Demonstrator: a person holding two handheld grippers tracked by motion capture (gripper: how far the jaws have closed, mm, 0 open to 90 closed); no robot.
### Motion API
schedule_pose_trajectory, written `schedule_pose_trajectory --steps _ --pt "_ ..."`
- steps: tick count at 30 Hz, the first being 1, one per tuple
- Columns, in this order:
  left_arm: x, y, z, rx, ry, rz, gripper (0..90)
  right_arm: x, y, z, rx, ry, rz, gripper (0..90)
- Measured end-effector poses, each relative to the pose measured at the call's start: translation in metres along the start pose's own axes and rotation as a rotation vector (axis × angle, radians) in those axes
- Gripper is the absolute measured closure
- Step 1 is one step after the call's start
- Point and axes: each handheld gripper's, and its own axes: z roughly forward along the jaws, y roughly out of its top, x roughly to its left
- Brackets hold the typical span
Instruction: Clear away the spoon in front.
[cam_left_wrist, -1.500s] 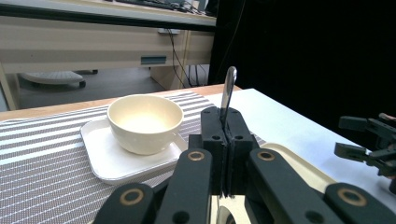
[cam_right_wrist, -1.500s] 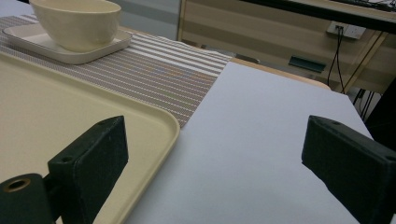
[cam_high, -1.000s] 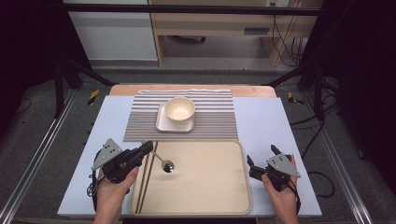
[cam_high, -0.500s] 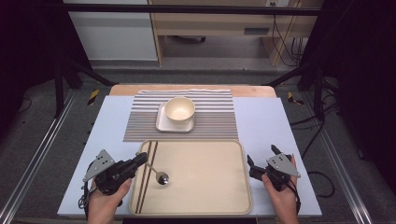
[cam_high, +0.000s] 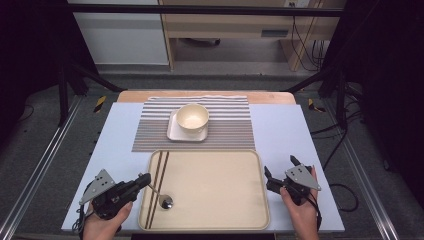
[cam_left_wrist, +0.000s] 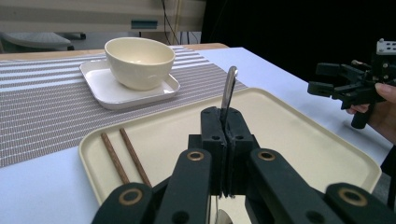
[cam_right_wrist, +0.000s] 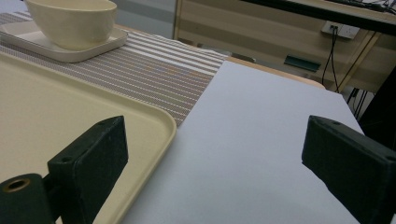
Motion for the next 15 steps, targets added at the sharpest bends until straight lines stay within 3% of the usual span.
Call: schedule_pose_trajectory --steps 5,11,15 --pt "0.007 -0.002 0.005 0.017 0.0 -0.018 88.6 0.0 0.0 0.001 0.003 0.001 -0.001 7.3" --pt "0.013 0.003 0.017 0.026 0.018 0.019 86.3 0.0 0.0 0.0 0.005 0.002 -0.004 7.3" --pt "0.019 0.008 0.029 0.033 0.027 0.02 83.5 0.001 0.0 0.001 0.008 0.001 -0.013 7.3"
